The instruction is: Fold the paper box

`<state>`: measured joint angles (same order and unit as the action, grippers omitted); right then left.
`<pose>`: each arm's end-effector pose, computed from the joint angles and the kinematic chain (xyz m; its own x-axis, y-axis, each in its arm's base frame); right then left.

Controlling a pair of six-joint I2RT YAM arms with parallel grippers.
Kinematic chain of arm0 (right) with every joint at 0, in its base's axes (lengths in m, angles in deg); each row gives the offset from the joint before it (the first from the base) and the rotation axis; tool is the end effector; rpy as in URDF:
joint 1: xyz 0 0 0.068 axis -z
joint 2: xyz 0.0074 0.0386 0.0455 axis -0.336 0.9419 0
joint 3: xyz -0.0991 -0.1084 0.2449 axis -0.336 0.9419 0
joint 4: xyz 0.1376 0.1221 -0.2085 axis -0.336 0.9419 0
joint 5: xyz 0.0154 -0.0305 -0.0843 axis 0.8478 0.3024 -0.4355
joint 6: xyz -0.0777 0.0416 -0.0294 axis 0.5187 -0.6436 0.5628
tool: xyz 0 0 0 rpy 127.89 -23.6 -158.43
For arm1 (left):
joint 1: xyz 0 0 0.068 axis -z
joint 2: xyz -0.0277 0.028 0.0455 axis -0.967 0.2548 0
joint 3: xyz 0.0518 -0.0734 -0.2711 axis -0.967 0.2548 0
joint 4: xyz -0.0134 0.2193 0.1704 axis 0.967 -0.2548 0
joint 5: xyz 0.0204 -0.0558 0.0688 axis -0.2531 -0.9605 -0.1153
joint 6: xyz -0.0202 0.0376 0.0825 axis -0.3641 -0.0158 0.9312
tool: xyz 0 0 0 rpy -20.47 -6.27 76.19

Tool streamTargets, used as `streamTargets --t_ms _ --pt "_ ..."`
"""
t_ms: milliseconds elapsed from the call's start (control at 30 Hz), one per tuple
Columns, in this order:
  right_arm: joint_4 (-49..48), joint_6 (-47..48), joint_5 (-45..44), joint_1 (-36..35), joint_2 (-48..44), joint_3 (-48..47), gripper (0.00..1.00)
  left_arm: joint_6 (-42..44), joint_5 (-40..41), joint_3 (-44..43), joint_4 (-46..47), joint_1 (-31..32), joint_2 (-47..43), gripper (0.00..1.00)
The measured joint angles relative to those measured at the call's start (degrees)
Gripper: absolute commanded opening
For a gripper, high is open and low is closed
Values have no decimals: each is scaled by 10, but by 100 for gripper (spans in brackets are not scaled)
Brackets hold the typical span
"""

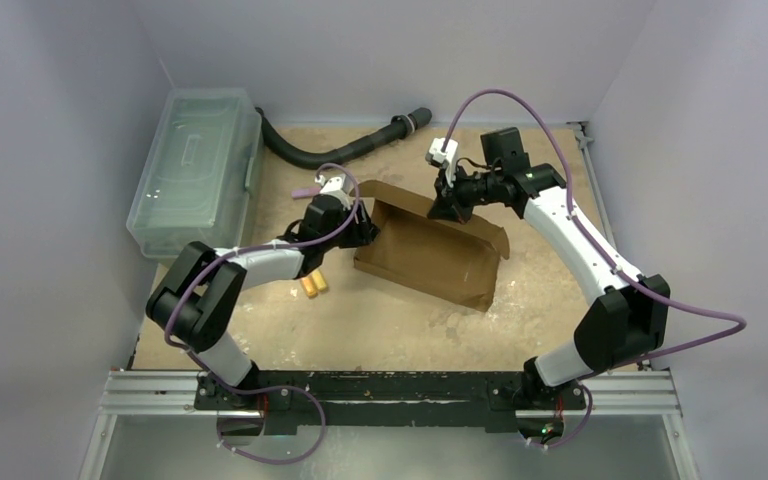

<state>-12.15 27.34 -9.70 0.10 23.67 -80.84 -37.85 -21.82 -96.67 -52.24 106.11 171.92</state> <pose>0.3218 0.1730 0.3212 -0.2489 -0.4872 -0.8371 -0.9321 0.3553 0.0704 0.3356 -0.2030 0.1508 -0.6712 -0.2971 -0.6792 0.1614 0.8356 -0.5251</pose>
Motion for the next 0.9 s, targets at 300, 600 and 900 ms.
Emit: streamTargets --t_ms 300,600,900 --pt "11 5 6 0 0 0 0 5 3 0 73 2 51 15" --pt "16 10 -2 0 0 0 0 64 131 -63 -34 58 82 0" --pt "26 7 -3 3 0 -4 21 88 231 -73 -74 104 81 9"
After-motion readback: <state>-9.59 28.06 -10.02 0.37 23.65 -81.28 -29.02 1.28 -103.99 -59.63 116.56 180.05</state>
